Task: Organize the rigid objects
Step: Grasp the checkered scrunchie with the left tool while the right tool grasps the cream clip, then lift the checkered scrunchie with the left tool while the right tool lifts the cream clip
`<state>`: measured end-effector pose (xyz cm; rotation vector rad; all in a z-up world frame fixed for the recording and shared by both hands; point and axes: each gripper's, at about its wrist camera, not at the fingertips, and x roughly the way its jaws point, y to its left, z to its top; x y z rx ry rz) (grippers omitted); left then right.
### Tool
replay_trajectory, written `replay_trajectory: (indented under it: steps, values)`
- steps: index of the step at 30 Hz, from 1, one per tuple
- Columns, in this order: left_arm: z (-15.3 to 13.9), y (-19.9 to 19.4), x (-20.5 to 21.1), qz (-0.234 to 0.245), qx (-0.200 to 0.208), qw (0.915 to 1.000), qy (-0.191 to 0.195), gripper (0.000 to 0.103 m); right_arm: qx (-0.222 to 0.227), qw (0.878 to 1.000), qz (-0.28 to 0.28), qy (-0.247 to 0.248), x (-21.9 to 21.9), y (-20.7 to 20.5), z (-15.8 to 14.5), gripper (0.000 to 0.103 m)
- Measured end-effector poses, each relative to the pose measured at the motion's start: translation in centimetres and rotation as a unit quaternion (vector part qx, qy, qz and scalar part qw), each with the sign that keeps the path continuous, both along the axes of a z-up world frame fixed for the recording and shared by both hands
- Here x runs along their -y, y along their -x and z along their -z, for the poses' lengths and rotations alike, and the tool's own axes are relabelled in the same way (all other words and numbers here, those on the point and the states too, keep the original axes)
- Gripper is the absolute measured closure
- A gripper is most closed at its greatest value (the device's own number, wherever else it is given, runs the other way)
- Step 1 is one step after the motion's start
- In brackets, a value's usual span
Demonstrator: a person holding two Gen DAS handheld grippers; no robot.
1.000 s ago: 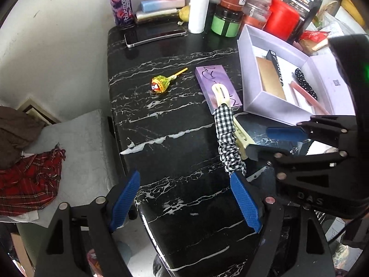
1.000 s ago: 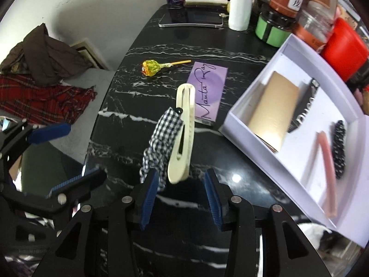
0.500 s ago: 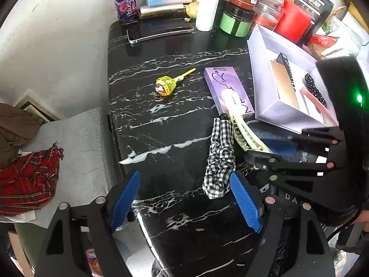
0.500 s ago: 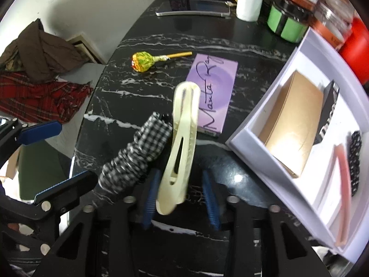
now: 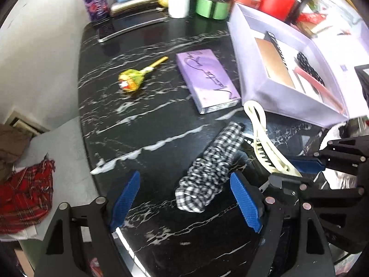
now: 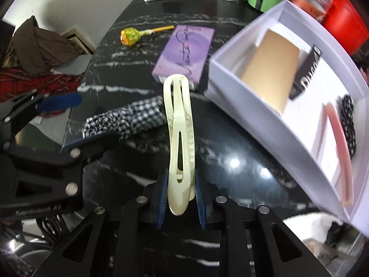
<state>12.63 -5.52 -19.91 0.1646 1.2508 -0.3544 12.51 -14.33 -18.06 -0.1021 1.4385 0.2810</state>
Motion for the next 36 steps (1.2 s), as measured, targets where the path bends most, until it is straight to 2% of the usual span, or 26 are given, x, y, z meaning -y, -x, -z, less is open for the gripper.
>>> replay_trajectory:
  steps: [2,4,6,7,8,10,18,25,31,36]
  values:
    - [0.3,-0.1,0.6,0.018,-0.006,0.9998,0.003,0.022,-0.002,1.0,0.006,-0.003,0.4,0.6,-0.1,0.081]
    - [0.5,-0.1,1.1,0.031,-0.001,0.9995,0.001,0.03,-0.003,1.0,0.011,-0.003,0.7,1.0,-0.1,0.081]
    - [0.8,-0.2,1.5,0.037,0.0,0.9992,-0.012,0.053,-0.004,1.0,0.017,-0.001,1.0,1.3,-0.1,0.08]
    - [0.8,-0.1,1.7,0.041,0.01,0.9989,-0.021,0.058,-0.003,1.0,0.019,0.001,1.1,1.4,-0.1,0.08]
    - [0.8,0.1,1.9,0.05,0.013,0.9985,-0.02,0.069,-0.002,1.0,0.019,0.004,1.0,1.4,-0.1,0.08]
    - [0.6,0.4,2.1,0.065,0.012,0.9977,-0.017,0.074,-0.002,1.0,0.018,0.009,1.1,1.6,-0.1,0.08]
    - [0.4,3.1,1.4,0.062,-0.01,0.998,0.003,0.077,-0.009,0.999,0.032,0.005,2.3,2.9,-0.2,0.08]
    - [0.5,7.2,1.0,0.074,-0.03,0.9967,0.013,0.077,-0.018,0.999,0.032,0.01,2.5,6.5,-0.7,0.08]
    - [0.7,10.3,1.7,0.1,-0.027,0.9946,-0.007,0.077,-0.031,0.999,0.031,-0.001,2.7,10.2,-0.7,0.08]
    - [0.7,10.1,2.4,0.098,-0.025,0.9947,-0.016,0.072,-0.021,0.999,0.023,0.006,2.4,10.5,-0.9,0.078]
